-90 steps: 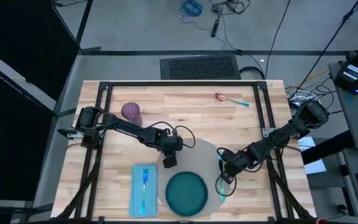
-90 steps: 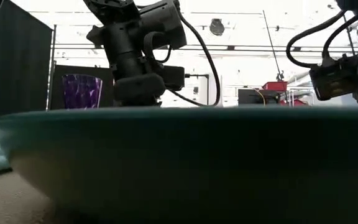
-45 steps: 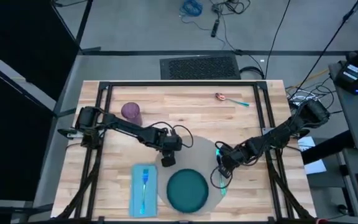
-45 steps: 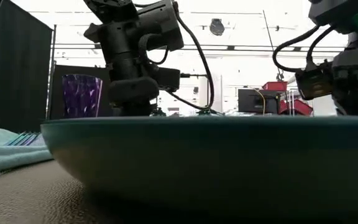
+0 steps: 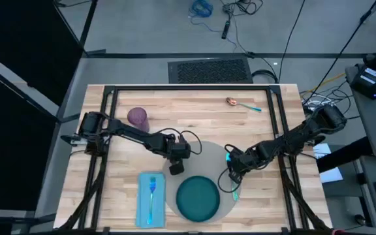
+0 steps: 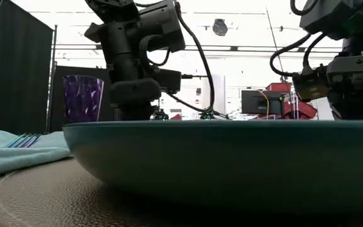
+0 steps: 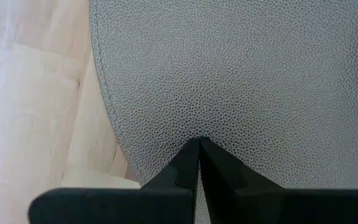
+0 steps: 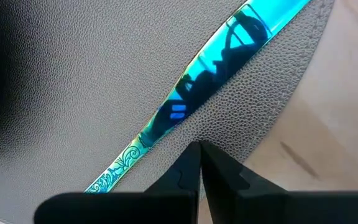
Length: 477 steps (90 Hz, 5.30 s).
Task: Set table place
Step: Adjust the gray mat
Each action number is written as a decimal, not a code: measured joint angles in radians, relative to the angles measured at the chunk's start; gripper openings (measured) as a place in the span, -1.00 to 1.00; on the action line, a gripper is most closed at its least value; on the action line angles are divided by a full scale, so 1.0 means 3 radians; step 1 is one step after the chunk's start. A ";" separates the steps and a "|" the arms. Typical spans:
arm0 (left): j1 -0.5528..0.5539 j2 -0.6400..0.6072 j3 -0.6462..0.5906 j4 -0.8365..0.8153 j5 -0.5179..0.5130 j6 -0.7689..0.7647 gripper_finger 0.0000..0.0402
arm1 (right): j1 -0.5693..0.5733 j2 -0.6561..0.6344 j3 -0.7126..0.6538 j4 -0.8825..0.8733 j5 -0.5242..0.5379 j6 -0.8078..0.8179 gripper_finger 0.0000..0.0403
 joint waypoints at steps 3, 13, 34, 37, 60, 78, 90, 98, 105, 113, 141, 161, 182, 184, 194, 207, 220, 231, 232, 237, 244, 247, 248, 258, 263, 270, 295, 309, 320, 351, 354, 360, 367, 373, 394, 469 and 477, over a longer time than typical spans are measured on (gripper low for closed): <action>-0.0006 0.0000 -0.0001 -0.0011 -0.0005 -0.0003 -1.00 | -0.0022 0.0000 -0.0001 0.0001 0.0001 -0.0029 -1.00; -0.0028 0.0000 -0.0001 -0.0026 -0.0017 -0.0028 -1.00 | -0.0076 0.0000 -0.0001 0.0005 -0.0013 -0.0104 -1.00; -0.0044 -0.0038 -0.0003 -0.0122 -0.0121 -0.0090 -1.00 | -0.0124 0.0003 -0.0003 0.0029 0.0016 -0.0177 -1.00; -0.0047 -0.0052 -0.0004 -0.0115 -0.0141 -0.0090 -1.00 | -0.0124 0.0003 -0.0003 0.0032 0.0018 -0.0178 -1.00; -0.0043 -0.0284 -0.0016 -0.0163 -0.0238 -0.0088 -1.00 | -0.0124 -0.0010 0.0070 0.0027 0.0052 -0.0253 -1.00; -0.0044 -0.0350 -0.0015 -0.0182 -0.0308 -0.0085 -1.00 | -0.0123 -0.0009 0.0100 0.0008 0.0034 -0.0265 -1.00; -0.0043 -0.0371 -0.0015 -0.0187 -0.0341 -0.0072 -1.00 | -0.0091 -0.0017 0.0102 0.0004 0.0034 -0.0250 -1.00; -0.0043 -0.0373 -0.0015 -0.0188 -0.0346 -0.0008 -1.00 | -0.0083 -0.0072 0.0102 -0.0005 0.0034 -0.0248 -1.00; -0.0023 -0.0373 -0.0010 -0.0158 -0.0346 0.0011 -1.00 | -0.0082 -0.0155 0.0102 0.0019 0.0075 -0.0251 -1.00; 0.0015 -0.0373 -0.0009 -0.0107 -0.0347 0.0035 -1.00 | -0.0083 -0.0246 0.0102 0.0021 0.0119 -0.0259 -1.00; 0.0060 -0.0333 -0.0003 0.0138 -0.0317 0.0120 -1.00 | -0.0037 -0.0304 0.0107 0.0124 0.0126 -0.0250 -1.00; 0.0099 -0.0132 -0.0003 0.0163 -0.0222 0.0125 -1.00 | 0.0131 -0.0298 0.0109 0.0252 0.0179 -0.0131 -1.00; 0.0121 -0.0052 -0.0003 0.0208 -0.0148 0.0175 -1.00 | 0.0136 -0.0122 0.0112 0.0324 0.0205 -0.0139 -1.00; 0.0121 -0.0049 -0.0003 0.0209 -0.0149 0.0175 -1.00 | 0.0136 -0.0121 0.0112 0.0322 0.0216 -0.0139 -1.00; 0.0121 -0.0047 -0.0001 0.0209 -0.0147 0.0177 -1.00 | 0.0118 -0.0121 0.0112 0.0326 0.0262 -0.0140 -1.00; 0.0121 -0.0047 -0.0001 0.0208 -0.0146 0.0177 -1.00 | 0.0112 -0.0090 0.0113 0.0327 0.0278 -0.0139 -1.00; 0.0121 -0.0046 -0.0001 0.0208 -0.0145 0.0177 -1.00 | 0.0113 -0.0009 0.0113 0.0321 0.0276 -0.0110 -1.00; 0.0121 -0.0046 -0.0001 0.0209 -0.0146 0.0177 -1.00 | 0.0113 0.0047 0.0113 0.0353 0.0268 -0.0085 -1.00; 0.0121 -0.0046 -0.0001 0.0209 -0.0146 0.0177 -1.00 | 0.0113 0.0051 0.0113 0.0360 0.0266 -0.0079 -1.00; 0.0121 -0.0045 -0.0001 0.0208 -0.0145 0.0177 -1.00 | 0.0113 0.0066 0.0113 0.0369 0.0264 -0.0050 -1.00; 0.0121 -0.0045 -0.0001 0.0208 -0.0146 0.0177 -1.00 | 0.0120 0.0076 0.0113 0.0379 0.0262 0.0000 -1.00; 0.0121 -0.0045 -0.0001 0.0208 -0.0146 0.0177 -1.00 | 0.0129 0.0078 0.0114 0.0384 0.0263 0.0019 -1.00; 0.0121 -0.0045 -0.0001 0.0208 -0.0146 0.0177 -1.00 | 0.0132 0.0078 0.0114 0.0385 0.0265 0.0023 -1.00; 0.0121 -0.0045 -0.0001 0.0208 -0.0146 0.0177 -1.00 | 0.0156 0.0080 0.0114 0.0407 0.0279 0.0112 -1.00; 0.0121 -0.0045 -0.0001 0.0208 -0.0146 0.0177 -1.00 | 0.0178 0.0080 0.0114 0.0414 0.0285 0.0145 -1.00; 0.0121 -0.0045 -0.0001 0.0208 -0.0146 0.0178 -1.00 | 0.0216 0.0081 0.0114 0.0418 0.0286 0.0228 -1.00; 0.0120 -0.0043 -0.0001 0.0205 -0.0146 0.0178 -1.00 | 0.0283 -0.0068 0.0125 0.0496 0.0484 0.0210 -1.00; 0.0120 -0.0043 -0.0001 0.0204 -0.0146 0.0175 -1.00 | 0.0396 -0.0140 0.0207 0.0487 0.0538 0.0230 -1.00; 0.0120 -0.0043 -0.0001 0.0203 -0.0146 0.0175 -1.00 | 0.0610 -0.0140 0.0248 0.0456 0.0678 0.0463 -1.00; 0.0120 -0.0043 -0.0001 0.0202 -0.0146 0.0177 -1.00 | 0.1157 -0.0121 0.0252 0.0238 0.1649 0.1936 -1.00; 0.0120 -0.0043 -0.0001 0.0202 -0.0146 0.0177 -1.00 | 0.1181 -0.0113 0.0252 0.0245 0.1723 0.2007 -1.00; 0.0120 -0.0043 -0.0001 0.0201 -0.0146 0.0176 -1.00 | 0.1210 -0.0102 0.0252 0.0246 0.1851 0.2054 -1.00; 0.0120 -0.0043 -0.0001 0.0202 -0.0146 0.0177 -1.00 | 0.1202 -0.0098 0.0252 0.0249 0.1929 0.2011 -1.00; 0.0120 -0.0043 -0.0001 0.0202 -0.0146 0.0177 -1.00 | 0.1175 -0.0098 0.0252 0.0241 0.1942 0.1808 -1.00; 0.0120 -0.0042 -0.0001 0.0208 -0.0146 0.0178 -1.00 | 0.1032 -0.0098 0.0252 0.0322 0.1851 0.1484 -1.00; 0.0120 -0.0037 -0.0003 0.0337 -0.0145 0.0289 -1.00 | 0.1141 0.0155 0.0252 0.0484 0.1574 0.1909 -0.13; 0.0120 -0.0037 -0.0003 0.0290 -0.0145 0.0287 -1.00 | 0.1164 0.0231 0.0252 0.0484 0.1574 0.1965 -0.23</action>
